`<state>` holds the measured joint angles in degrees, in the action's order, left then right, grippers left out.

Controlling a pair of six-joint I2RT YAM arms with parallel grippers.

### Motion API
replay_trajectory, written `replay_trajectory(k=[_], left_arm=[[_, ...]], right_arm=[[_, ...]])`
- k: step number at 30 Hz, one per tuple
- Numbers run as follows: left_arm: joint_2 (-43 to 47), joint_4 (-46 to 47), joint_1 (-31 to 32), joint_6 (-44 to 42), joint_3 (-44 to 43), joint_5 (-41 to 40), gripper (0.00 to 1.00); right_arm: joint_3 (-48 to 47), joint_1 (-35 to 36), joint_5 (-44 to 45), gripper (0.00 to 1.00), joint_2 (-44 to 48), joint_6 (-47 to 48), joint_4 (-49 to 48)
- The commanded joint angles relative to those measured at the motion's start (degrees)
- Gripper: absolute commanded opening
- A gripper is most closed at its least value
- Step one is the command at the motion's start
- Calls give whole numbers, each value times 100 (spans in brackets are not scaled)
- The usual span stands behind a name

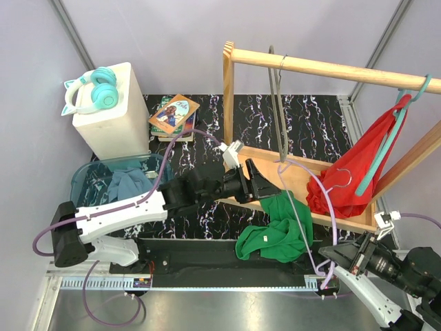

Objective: Remove the tank top from the hanger

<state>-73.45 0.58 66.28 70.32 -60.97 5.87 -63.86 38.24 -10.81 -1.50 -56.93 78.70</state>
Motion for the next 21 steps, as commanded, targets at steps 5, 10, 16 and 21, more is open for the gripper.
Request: replay_trajectory(k=[5,10,16,21], left_arm=[[296,302,95,43,375,-103,64],[252,337,201,95,367,-191,64],[59,425,298,166,305,-183,63],[-125,504,333,210,147,-139,63]], right_arm=[[-820,-124,-896,0,-781,1385,1280],[-1392,-185,-1107,0,-1115,1719,1420],[-2060,-291,-1055,0,-1651,1940,1464],[-2841,-291,-677,0,-2073,1843,1473]])
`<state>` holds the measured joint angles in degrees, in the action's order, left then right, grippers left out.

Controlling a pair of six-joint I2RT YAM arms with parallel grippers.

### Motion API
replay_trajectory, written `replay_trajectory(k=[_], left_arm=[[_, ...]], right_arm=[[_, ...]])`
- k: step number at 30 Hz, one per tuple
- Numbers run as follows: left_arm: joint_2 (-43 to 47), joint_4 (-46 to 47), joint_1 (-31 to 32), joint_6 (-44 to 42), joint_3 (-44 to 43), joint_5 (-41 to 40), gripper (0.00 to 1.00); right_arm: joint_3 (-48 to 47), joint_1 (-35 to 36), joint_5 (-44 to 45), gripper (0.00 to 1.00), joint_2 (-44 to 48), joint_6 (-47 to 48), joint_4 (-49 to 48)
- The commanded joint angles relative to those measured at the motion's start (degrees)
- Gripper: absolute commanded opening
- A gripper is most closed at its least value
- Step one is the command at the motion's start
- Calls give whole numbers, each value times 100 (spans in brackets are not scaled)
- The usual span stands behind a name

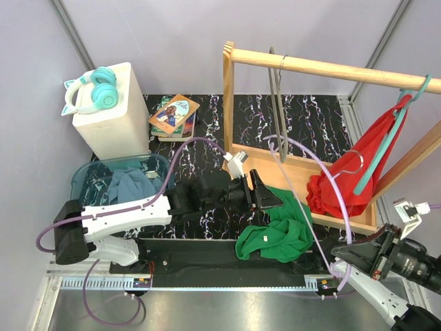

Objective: Remove the tank top from the hanger

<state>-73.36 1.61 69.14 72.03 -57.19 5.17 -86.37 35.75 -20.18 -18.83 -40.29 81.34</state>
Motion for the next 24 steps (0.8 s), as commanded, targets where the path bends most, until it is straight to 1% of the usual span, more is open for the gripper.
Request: replay_trajectory(k=[1,4,10,24], left_arm=[[-187,411,46,39,-249,-51,63],[-249,402,46,66,-310,-42,63],[-336,393,46,118,-381,-42,63],[-670,209,38,75,-706,160,63]], right_arm=[[-670,-50,287,0,-410,162,1209],[-873,-33,436,0,-683,83,1217],[-1382,-59,1156,0,-1192,4,1218],[-2630,-331,1956,0,-2194,-40,1200]])
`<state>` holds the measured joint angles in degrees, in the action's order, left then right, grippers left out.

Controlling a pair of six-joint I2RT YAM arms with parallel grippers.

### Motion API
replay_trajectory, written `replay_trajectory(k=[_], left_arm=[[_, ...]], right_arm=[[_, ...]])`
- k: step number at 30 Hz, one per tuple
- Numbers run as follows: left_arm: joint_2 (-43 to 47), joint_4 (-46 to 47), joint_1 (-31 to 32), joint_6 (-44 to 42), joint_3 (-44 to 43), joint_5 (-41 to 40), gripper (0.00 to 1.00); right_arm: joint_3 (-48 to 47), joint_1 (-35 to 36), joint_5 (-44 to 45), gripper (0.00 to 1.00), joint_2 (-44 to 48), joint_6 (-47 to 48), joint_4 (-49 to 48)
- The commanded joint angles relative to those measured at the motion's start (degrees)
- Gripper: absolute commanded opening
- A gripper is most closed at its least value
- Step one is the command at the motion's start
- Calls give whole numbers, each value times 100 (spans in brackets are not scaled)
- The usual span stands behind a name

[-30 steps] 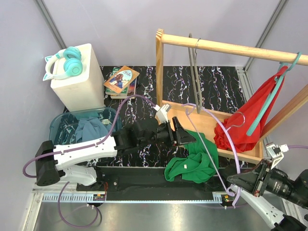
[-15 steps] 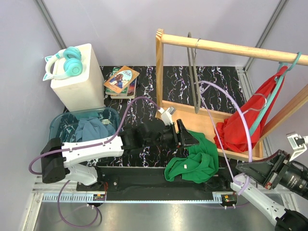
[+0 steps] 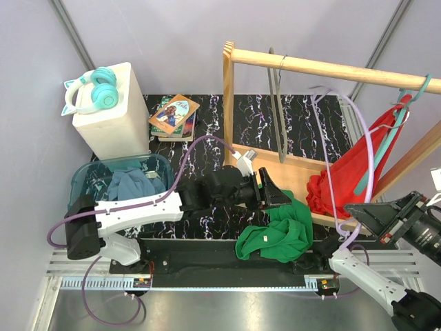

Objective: Remove the tank top from the hanger

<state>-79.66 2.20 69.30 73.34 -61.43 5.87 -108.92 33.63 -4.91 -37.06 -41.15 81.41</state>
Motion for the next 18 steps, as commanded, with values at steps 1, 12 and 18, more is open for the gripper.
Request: replay_trajectory(k=[1,12,18], left_arm=[[-50,115,22,-74,-299,99,63],[73,-474,40,-768,-344,117,64],[310,-1019,66,-1155,-335,-129,64]], right_arm=[[-523,-128,464,0,-442,124,1202],[-1377,-137,1071,0,-1575,151,1176],[-1492,-137,1080,0,-2015,151,1184]])
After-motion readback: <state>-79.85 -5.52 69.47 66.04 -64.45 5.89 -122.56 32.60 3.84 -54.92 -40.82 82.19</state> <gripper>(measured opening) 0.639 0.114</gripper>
